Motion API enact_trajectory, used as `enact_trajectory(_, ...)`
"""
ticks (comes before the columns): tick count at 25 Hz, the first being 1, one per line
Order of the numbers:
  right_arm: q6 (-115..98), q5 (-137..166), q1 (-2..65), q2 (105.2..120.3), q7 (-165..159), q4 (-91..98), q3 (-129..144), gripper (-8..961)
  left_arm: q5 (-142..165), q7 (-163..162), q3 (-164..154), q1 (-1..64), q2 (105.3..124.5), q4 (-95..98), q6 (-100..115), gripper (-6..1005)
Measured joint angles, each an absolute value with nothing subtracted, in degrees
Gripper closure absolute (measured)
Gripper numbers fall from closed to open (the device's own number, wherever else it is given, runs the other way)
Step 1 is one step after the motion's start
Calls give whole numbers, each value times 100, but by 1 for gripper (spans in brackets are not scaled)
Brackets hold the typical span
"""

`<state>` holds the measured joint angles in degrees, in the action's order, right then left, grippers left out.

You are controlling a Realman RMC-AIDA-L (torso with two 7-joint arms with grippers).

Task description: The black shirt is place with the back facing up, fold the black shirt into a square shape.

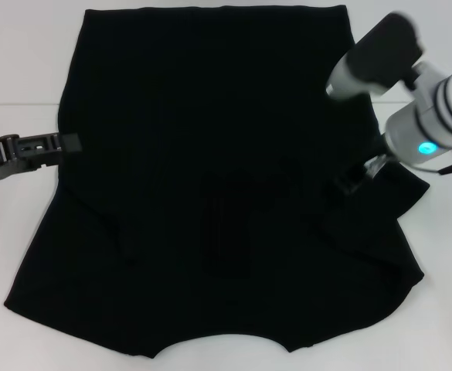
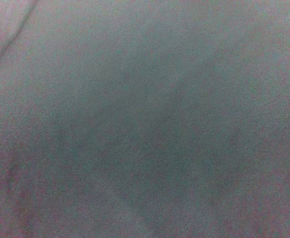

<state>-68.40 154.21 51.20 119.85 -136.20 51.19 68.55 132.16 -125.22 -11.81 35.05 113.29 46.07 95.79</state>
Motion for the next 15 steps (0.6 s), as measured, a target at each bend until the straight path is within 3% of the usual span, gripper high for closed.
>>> enact_trajectory(5,-6976,15299,5052,11852,-13895,5166,5685,429,13282,-12574,-1194,3438,11324,4617,9698,345)
enact_trajectory(12,-7684,14782,5044,11379,-14582,5114,4461,147,14529,-13444,-1186,3269,11276,5002,10426,354)
enact_trajectory(15,-7915,14407,5029,11269,-14640,5025,4154,118,14763,-13667,-1190,3140,11325,5162,10513,358)
